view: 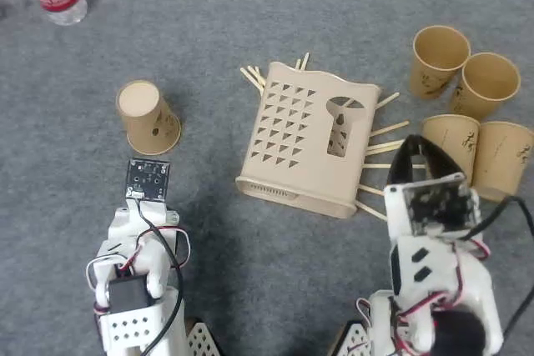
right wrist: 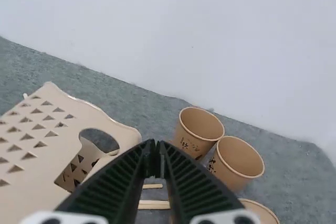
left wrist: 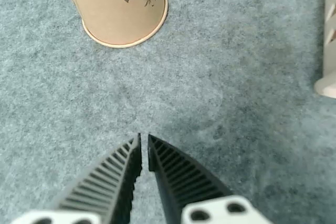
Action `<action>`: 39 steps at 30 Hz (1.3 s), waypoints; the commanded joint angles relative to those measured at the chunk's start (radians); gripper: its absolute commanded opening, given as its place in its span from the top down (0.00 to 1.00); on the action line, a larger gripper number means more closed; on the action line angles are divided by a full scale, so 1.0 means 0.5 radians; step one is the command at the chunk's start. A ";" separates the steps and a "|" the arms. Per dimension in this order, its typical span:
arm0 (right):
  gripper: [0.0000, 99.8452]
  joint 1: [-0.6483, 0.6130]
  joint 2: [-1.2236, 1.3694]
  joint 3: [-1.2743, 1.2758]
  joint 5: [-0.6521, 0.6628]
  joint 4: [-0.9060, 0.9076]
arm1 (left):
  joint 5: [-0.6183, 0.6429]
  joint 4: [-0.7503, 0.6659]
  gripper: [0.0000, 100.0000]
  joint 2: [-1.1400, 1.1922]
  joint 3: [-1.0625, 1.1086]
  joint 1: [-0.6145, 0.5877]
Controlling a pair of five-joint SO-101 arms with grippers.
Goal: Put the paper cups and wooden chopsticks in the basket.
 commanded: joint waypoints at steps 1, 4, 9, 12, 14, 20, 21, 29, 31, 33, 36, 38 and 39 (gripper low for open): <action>0.99 0.014 0.259 -0.285 -0.086 -0.051 | -0.025 -0.003 0.98 -0.015 -0.008 0.000; 0.99 0.011 0.416 -0.436 -0.086 -0.057 | -0.025 -0.003 0.98 -0.015 -0.008 0.000; 0.99 0.011 0.664 -0.626 -0.083 -0.066 | -0.025 -0.003 0.98 -0.015 -0.008 0.000; 0.99 0.008 0.852 -0.752 -0.083 -0.063 | -0.025 -0.003 0.98 -0.015 -0.008 0.000; 0.99 0.008 1.002 -0.872 -0.083 -0.048 | -0.025 -0.003 0.98 -0.015 -0.008 0.000; 0.99 0.008 1.505 -1.375 -0.089 0.133 | -0.025 -0.003 0.98 -0.015 -0.008 0.003; 0.99 0.008 1.597 -1.476 -0.117 0.176 | -0.025 -0.003 0.98 -0.015 -0.008 0.003; 0.85 -0.133 2.291 -2.317 -0.347 0.661 | -0.025 -0.012 0.98 -0.018 -0.008 0.003; 0.85 -0.235 2.435 -2.513 -0.350 0.796 | -0.025 -0.015 0.98 -0.018 -0.008 0.003; 0.85 -0.327 2.555 -2.688 -0.350 0.904 | -0.025 -0.015 0.98 -0.018 -0.008 0.003; 0.85 -0.422 2.699 -2.888 -0.350 1.017 | -0.025 -0.015 0.98 -0.018 -0.008 0.003; 0.85 -0.434 2.779 -2.974 -0.347 1.048 | -0.025 -0.015 0.98 -0.018 -0.008 0.003; 0.85 -0.434 2.812 -2.995 -0.341 1.045 | -0.025 -0.015 0.98 -0.018 -0.008 0.003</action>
